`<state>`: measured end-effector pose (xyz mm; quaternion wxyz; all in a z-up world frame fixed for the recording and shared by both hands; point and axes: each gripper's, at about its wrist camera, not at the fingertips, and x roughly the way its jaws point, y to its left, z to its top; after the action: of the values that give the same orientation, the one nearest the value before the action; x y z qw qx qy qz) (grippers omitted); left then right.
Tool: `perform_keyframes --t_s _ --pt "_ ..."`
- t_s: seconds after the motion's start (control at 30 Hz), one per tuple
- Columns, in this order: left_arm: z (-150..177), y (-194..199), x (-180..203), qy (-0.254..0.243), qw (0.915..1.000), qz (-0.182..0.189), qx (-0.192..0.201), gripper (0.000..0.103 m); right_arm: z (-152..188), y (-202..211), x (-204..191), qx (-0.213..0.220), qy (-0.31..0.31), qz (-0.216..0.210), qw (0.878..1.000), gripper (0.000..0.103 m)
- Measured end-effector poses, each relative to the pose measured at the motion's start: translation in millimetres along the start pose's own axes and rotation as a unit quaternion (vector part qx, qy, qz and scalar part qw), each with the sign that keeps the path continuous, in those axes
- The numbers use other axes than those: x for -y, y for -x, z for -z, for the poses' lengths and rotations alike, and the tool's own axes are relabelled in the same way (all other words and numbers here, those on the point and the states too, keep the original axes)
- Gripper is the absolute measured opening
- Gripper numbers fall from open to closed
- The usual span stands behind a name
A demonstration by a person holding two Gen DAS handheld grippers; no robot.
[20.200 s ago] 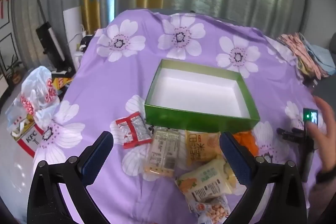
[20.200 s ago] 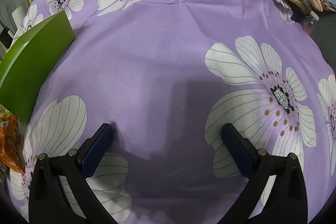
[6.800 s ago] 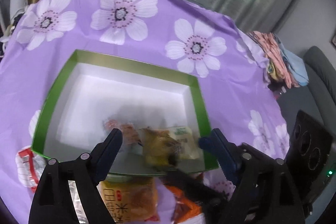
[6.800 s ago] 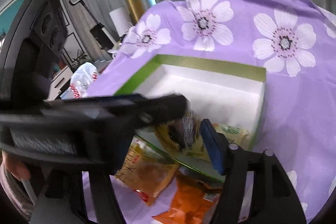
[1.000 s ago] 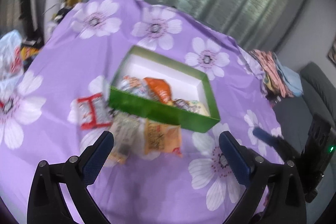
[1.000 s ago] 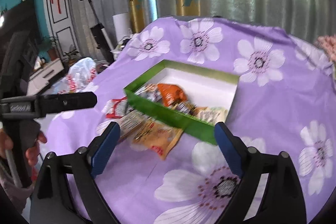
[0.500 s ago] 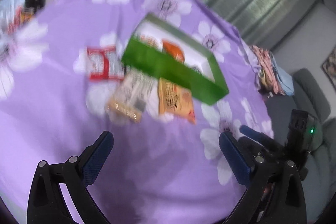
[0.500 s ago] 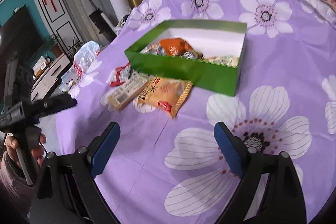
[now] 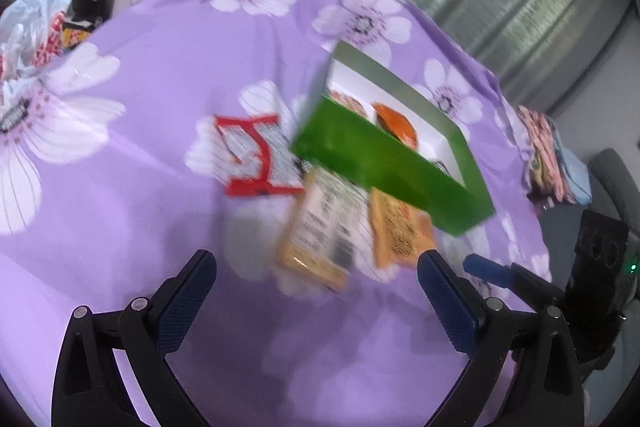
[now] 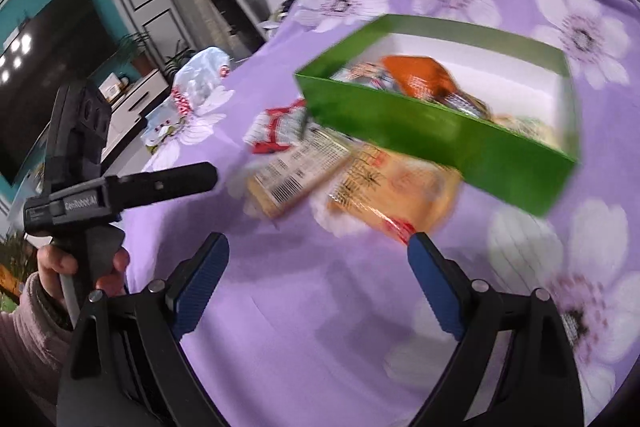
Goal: Organize snacks
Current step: 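Lower the left gripper onto the red-white packet and close it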
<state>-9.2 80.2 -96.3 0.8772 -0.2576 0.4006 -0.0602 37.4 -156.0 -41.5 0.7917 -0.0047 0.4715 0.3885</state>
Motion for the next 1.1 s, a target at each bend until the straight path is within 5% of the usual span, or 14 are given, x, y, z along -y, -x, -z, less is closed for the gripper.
perform_keyframes --t_s 0.2,0.4,0.63,1.1 --pt "-22.9 -9.1 -24.0 0.006 0.9998 -0.017 0.012 0.100 -34.1 -48.6 -22.2 -0.018 0.050 -0.014 0.999 0.076" --pt "-38.7 -26.5 -29.3 0.014 0.9995 -0.025 0.016 0.087 -64.4 -91.3 -30.2 -0.040 0.091 -0.007 0.995 0.066" --pt "-49.4 -46.3 -32.2 0.000 0.9994 -0.034 -0.001 0.082 -78.2 -126.1 -31.5 -0.072 0.115 -0.012 0.991 0.063" --pt "-52.5 -64.2 -53.3 0.031 0.9990 -0.014 -0.027 0.038 -81.6 -151.9 -37.6 -0.097 0.136 -0.026 0.986 0.052"
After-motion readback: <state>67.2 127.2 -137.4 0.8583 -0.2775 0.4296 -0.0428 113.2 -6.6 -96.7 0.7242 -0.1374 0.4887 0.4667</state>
